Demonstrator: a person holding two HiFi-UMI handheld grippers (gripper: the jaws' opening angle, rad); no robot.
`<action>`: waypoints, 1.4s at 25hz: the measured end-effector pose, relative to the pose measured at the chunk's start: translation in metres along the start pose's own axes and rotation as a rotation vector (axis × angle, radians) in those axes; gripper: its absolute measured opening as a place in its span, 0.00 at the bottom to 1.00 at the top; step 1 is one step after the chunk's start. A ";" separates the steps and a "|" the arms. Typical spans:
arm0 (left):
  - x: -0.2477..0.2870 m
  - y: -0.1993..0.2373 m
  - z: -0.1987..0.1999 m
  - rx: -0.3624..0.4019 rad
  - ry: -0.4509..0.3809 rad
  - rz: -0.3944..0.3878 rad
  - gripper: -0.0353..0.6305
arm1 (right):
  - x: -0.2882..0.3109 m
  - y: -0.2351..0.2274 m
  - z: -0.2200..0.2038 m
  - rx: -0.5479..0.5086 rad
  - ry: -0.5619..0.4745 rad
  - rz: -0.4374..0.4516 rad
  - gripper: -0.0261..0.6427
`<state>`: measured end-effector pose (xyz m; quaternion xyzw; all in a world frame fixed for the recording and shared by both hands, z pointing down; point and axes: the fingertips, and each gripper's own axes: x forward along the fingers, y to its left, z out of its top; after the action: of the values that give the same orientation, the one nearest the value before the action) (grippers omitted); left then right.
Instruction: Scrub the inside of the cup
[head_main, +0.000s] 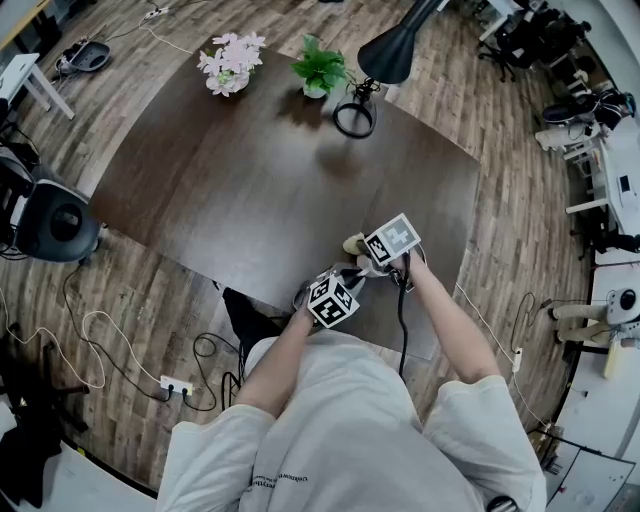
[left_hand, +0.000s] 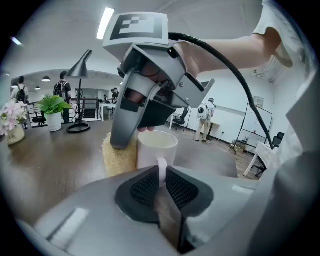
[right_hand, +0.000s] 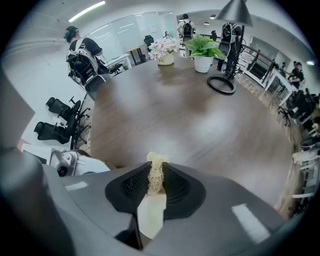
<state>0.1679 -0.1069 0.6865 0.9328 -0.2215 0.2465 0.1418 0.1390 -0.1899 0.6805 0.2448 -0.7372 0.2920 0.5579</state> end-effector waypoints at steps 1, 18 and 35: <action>0.000 0.000 0.000 0.000 0.000 0.000 0.12 | 0.000 -0.004 0.000 0.001 -0.005 -0.004 0.17; 0.002 0.000 -0.004 -0.007 0.023 0.005 0.12 | -0.014 -0.072 -0.036 0.229 -0.105 0.008 0.17; 0.003 0.001 -0.007 -0.021 0.034 0.033 0.12 | -0.039 -0.059 -0.095 0.371 -0.258 0.098 0.17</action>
<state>0.1672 -0.1058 0.6944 0.9231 -0.2369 0.2624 0.1511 0.2542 -0.1638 0.6714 0.3424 -0.7470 0.4157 0.3898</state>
